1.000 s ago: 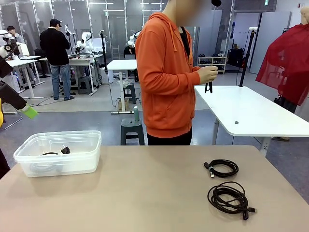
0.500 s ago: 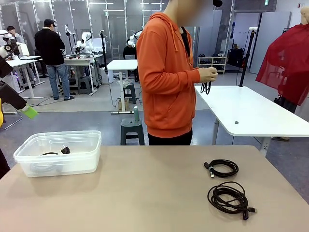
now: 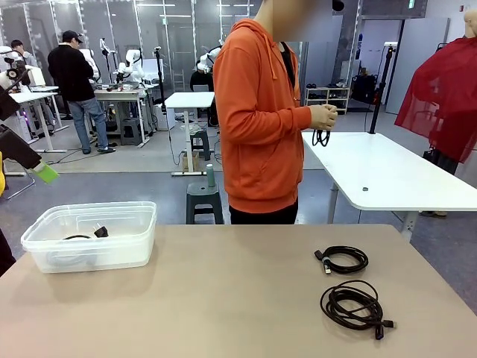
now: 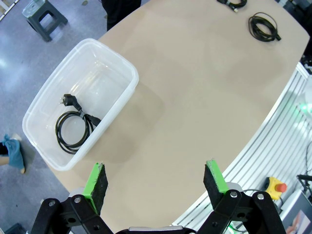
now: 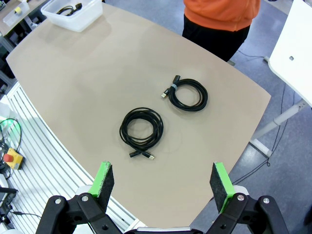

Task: Organize and store the cables.
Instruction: Place the Power Cable into the Organizing box.

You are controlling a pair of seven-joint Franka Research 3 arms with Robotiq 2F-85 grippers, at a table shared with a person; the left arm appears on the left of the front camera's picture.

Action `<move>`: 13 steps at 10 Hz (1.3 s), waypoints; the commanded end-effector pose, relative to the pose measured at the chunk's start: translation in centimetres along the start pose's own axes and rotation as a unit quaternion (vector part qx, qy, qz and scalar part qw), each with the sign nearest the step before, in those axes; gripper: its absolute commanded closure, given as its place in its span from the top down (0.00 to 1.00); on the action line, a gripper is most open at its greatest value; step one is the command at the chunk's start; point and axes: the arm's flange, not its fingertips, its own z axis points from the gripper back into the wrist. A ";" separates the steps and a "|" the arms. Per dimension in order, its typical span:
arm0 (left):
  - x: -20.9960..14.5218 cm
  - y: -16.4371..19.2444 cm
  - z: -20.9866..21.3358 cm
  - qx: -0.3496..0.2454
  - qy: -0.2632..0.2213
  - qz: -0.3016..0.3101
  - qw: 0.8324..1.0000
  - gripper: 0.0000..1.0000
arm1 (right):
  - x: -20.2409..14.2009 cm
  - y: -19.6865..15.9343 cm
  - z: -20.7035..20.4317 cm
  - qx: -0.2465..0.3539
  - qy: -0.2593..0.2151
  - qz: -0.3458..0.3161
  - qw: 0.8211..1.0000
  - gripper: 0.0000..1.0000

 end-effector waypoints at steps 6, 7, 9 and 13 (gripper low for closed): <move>-0.3 -0.3 0.0 -0.001 -0.001 0.003 1.000 1.00 | 0.0 0.1 0.0 0.001 -0.003 0.002 1.000 1.00; -0.3 -0.3 0.0 -0.001 -0.001 0.003 1.000 1.00 | 0.0 0.1 0.0 0.001 -0.003 0.002 1.000 1.00; -0.3 -0.3 0.0 -0.001 -0.001 0.003 1.000 1.00 | 0.0 0.1 0.0 0.001 -0.003 0.002 1.000 1.00; -0.3 -0.3 0.0 -0.001 -0.001 0.003 1.000 1.00 | 0.0 0.1 0.0 0.001 -0.003 0.002 1.000 1.00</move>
